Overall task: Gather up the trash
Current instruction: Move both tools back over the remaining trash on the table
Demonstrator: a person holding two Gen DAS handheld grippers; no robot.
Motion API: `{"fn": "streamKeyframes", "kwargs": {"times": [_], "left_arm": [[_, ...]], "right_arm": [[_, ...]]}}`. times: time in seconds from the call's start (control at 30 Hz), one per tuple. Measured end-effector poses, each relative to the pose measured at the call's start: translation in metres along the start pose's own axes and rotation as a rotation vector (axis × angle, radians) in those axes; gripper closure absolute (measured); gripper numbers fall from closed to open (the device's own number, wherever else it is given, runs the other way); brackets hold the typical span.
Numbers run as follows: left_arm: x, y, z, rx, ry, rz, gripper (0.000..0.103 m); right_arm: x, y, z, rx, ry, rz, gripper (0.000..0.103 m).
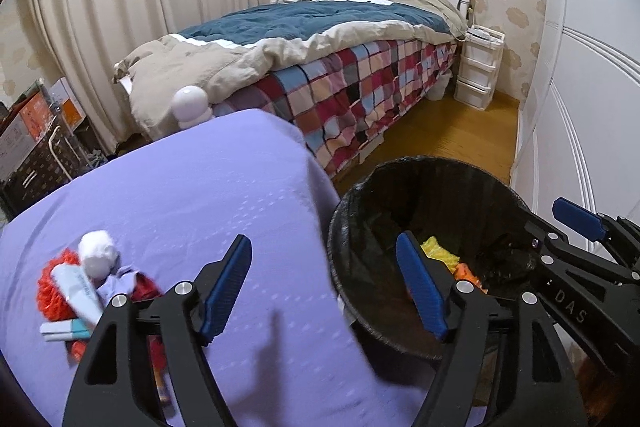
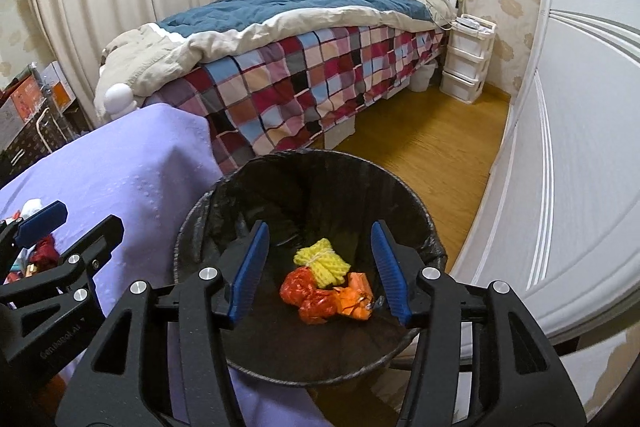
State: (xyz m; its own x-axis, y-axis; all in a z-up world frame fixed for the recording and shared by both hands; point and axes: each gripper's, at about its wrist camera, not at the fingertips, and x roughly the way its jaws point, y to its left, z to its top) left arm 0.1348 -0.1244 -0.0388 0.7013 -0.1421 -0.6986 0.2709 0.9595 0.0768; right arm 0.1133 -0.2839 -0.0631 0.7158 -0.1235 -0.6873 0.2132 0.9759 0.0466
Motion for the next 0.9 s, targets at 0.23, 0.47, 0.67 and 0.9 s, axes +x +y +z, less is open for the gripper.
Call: {"fn": "streamKeyframes", "kwargs": {"times": [0.23, 0.47, 0.67, 0.9], "left_arm": [[-0.020, 0.031, -0.021, -0.032, 0.012, 0.040, 0.030], [-0.038, 0.065, -0.050, -0.082, 0.033, 0.091, 0.030], [-0.050, 0.098, -0.076, -0.148, 0.057, 0.140, 0.030], [-0.055, 0.131, -0.089, -0.224, 0.072, 0.195, 0.030]], "right_arm": [[-0.019, 0.027, -0.015, -0.029, 0.000, 0.044, 0.049], [-0.034, 0.059, -0.036, -0.060, 0.018, 0.100, 0.049], [-0.046, 0.091, -0.052, -0.111, 0.030, 0.147, 0.049], [-0.052, 0.121, -0.061, -0.169, 0.039, 0.186, 0.049]]}}
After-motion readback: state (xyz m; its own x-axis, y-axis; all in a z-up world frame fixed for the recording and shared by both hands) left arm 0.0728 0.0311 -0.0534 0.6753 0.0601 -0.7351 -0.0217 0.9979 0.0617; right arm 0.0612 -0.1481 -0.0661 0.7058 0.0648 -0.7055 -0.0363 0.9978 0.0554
